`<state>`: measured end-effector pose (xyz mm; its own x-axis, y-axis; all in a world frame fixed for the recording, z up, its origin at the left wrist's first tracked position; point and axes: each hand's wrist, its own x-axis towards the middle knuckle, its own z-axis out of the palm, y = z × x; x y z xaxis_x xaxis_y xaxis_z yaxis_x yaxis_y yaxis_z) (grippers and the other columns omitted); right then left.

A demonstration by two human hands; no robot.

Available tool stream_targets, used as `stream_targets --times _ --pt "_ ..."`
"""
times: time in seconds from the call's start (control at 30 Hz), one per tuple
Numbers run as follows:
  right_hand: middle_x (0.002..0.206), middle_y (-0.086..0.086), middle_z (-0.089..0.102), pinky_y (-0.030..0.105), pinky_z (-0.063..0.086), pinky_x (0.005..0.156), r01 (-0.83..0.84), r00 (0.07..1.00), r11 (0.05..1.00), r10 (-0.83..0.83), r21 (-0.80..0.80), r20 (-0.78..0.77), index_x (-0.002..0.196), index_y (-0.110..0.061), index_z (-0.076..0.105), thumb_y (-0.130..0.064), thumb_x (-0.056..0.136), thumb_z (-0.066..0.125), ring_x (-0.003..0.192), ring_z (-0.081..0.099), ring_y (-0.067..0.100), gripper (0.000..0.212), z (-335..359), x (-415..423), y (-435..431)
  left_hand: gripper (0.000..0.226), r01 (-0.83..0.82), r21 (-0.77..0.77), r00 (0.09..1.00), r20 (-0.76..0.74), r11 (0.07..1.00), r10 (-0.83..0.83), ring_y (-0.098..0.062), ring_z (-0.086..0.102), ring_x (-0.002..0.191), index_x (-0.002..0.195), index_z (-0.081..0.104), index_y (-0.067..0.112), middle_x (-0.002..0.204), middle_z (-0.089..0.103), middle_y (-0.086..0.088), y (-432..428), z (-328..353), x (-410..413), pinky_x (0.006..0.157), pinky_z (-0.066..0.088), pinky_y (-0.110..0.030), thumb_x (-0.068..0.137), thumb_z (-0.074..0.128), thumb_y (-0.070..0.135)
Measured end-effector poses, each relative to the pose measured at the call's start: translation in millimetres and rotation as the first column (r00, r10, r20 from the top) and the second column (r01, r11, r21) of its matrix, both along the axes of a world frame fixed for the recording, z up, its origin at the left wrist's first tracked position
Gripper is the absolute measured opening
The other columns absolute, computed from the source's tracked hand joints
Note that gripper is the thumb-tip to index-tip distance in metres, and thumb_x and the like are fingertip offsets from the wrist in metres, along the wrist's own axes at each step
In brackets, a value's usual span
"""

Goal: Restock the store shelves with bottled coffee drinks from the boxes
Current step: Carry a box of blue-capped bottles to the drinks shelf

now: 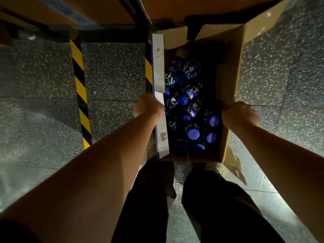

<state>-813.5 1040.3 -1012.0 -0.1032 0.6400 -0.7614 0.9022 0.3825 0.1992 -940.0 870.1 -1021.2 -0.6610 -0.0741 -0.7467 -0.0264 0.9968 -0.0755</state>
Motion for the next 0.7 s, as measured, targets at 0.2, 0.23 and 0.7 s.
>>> stream_targets --times 0.2,0.23,0.7 --pt "0.118 0.022 0.060 0.041 0.047 0.087 0.023 0.998 1.000 -0.022 0.017 -0.067 0.117 0.001 0.058 -0.040 0.096 0.047 0.112 0.057 0.038 0.047 -10 4 0 0.053 -0.118 0.041 0.986 0.127 0.992 0.112 -0.029 0.068 0.091 0.112 0.062 0.005 0.108 0.067 -0.014 -2 -8 -8 0.077 0.059 -0.037 0.073 0.080 0.037" --pt "0.117 0.022 0.061 0.041 0.047 0.085 0.025 0.997 0.999 -0.023 0.020 -0.069 0.117 0.001 0.058 -0.040 0.096 0.046 0.111 0.058 0.038 0.047 -12 5 0 0.055 -0.095 0.034 0.989 0.120 0.995 0.090 -0.029 0.068 0.093 0.113 0.062 0.005 0.110 0.067 -0.015 -3 -11 -6 0.077 0.058 -0.035 0.075 0.078 0.042" --pt "0.106 0.026 0.065 0.038 0.048 0.080 0.018 0.985 0.999 -0.012 0.037 -0.171 0.108 0.002 0.065 -0.031 0.097 0.046 0.101 0.062 0.038 0.039 0 24 -15 0.034 -0.027 0.107 0.999 0.025 0.994 0.024 -0.027 0.066 0.095 0.099 0.067 0.005 0.104 0.069 -0.014 -24 3 16 0.066 0.044 -0.030 0.090 0.061 0.038"
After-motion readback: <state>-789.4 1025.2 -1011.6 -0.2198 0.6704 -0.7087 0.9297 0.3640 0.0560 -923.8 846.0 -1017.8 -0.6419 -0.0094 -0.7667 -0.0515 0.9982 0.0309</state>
